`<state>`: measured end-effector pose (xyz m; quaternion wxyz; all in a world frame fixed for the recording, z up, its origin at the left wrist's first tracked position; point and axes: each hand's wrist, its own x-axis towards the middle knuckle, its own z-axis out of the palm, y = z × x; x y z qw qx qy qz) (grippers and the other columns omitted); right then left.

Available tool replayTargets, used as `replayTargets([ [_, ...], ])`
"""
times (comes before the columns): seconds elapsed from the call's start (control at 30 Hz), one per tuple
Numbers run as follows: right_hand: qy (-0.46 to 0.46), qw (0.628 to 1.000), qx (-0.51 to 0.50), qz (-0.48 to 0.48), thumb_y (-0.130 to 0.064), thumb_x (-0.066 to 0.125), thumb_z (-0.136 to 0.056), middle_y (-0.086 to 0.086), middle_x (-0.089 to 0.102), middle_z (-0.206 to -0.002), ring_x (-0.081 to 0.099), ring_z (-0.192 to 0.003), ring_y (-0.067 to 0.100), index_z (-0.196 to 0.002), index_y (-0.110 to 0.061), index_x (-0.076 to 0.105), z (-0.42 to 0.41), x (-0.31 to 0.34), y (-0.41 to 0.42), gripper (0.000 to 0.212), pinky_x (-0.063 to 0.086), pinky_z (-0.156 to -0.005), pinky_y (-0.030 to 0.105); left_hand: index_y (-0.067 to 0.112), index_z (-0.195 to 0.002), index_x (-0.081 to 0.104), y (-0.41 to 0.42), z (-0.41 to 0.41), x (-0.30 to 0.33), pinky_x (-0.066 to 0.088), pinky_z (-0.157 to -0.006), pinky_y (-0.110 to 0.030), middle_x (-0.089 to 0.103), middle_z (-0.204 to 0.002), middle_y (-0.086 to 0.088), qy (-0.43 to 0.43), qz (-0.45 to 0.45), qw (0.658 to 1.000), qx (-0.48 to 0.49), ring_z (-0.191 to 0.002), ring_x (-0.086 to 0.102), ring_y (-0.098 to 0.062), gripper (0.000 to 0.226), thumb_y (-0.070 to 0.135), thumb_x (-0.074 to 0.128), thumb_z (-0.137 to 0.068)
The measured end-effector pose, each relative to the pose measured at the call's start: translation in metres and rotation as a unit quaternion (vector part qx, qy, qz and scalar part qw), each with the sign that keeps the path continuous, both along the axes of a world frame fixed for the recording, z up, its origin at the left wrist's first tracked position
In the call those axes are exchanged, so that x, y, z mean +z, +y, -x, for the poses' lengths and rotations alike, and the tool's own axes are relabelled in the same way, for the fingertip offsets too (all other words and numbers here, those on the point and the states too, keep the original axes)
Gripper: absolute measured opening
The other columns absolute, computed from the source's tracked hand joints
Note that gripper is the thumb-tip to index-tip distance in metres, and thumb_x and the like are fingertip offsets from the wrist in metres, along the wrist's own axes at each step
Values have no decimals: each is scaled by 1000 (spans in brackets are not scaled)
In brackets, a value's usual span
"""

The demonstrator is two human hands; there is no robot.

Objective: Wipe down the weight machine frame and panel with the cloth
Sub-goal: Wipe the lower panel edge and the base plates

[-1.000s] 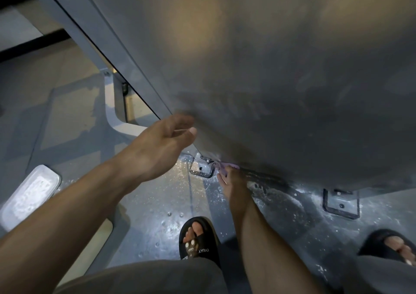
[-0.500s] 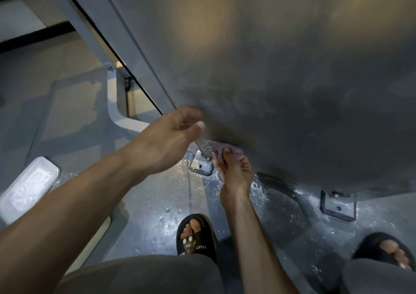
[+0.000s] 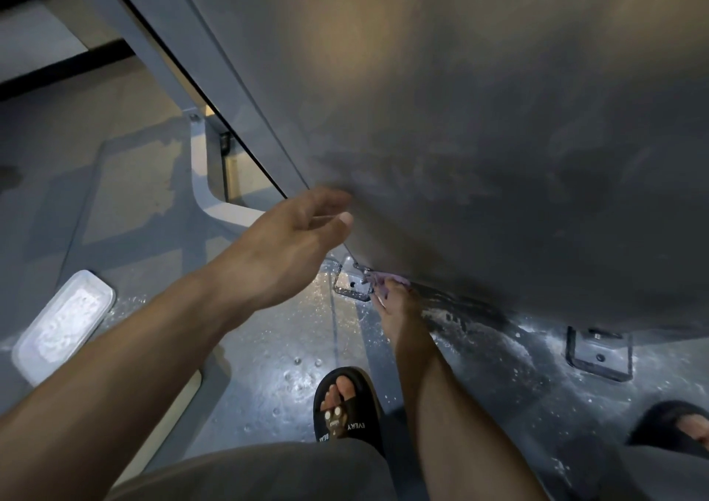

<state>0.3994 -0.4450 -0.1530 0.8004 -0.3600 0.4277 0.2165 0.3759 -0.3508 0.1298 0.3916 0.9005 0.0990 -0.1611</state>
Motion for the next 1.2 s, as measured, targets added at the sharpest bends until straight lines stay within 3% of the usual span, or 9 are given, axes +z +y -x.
replayTargets([
  [0.1,2,1000,-3,-16,0,50,-104,16,67,-116,64,-109,24,-103,-3,61,-4,7,8,11,52,-100,36,35,-139,57,-1,0,1,39,-83,-14,58,-123,22,-1,-2,1000,1,-120,54,-1,35,40,52,-104],
  [0.2,9,999,-38,-36,3,48,-104,23,64,-130,64,-123,33,-122,8,58,-5,11,17,22,56,-85,31,36,-139,56,-1,1,2,39,-83,-13,57,-119,25,-2,1,1000,0,-118,54,1,35,40,52,-104],
  [0.3,-7,997,-30,-67,-2,58,-102,21,68,-125,68,-116,30,-125,6,60,-5,24,24,25,60,-71,26,37,-139,55,-2,2,4,38,-82,-12,57,-115,27,-3,4,1000,-3,-109,52,11,35,39,51,-105],
  [0.47,-49,985,-9,-165,-11,60,-102,15,73,-121,73,-108,25,-122,-1,65,-2,44,35,23,62,-78,32,35,-140,53,-7,3,7,36,-79,-9,56,-116,26,1,-1,1000,-14,-99,47,19,35,39,50,-106],
  [0.63,-40,991,65,-109,-8,44,-105,12,74,-109,67,-116,30,-91,-11,62,-2,33,8,23,56,-85,35,34,-138,56,-8,1,7,38,-82,-13,58,-123,19,-5,-18,1000,-12,-105,53,9,35,40,51,-105],
  [0.8,-36,991,-6,-125,-10,52,-105,19,68,-129,71,-112,28,-126,1,63,0,39,9,26,62,-74,30,33,-136,58,-10,-4,5,39,-82,-15,60,-120,20,-5,-16,1000,-4,-109,55,5,33,41,51,-105],
  [1.0,-159,984,-25,-83,-10,52,-105,7,78,-111,76,-101,21,-110,-8,66,25,66,0,15,61,-84,35,34,-140,56,-5,0,5,36,-79,-9,56,-115,28,-3,-14,1000,-12,-102,51,14,35,39,49,-106],
  [1.1,-71,997,4,10,-7,60,-101,9,78,-109,76,-98,21,-108,-4,69,39,35,-3,12,64,-81,34,36,-139,55,-4,3,7,35,-77,-7,54,-111,34,-1,-6,1000,-3,-101,49,18,34,40,49,-105],
  [1.2,14,999,-39,25,-7,67,-97,15,70,-121,71,-109,27,-118,-4,66,45,5,-1,21,64,-67,27,36,-141,56,-4,1,6,37,-84,-11,58,-125,24,-6,-8,1000,-10,-115,54,7,37,41,50,-104],
])
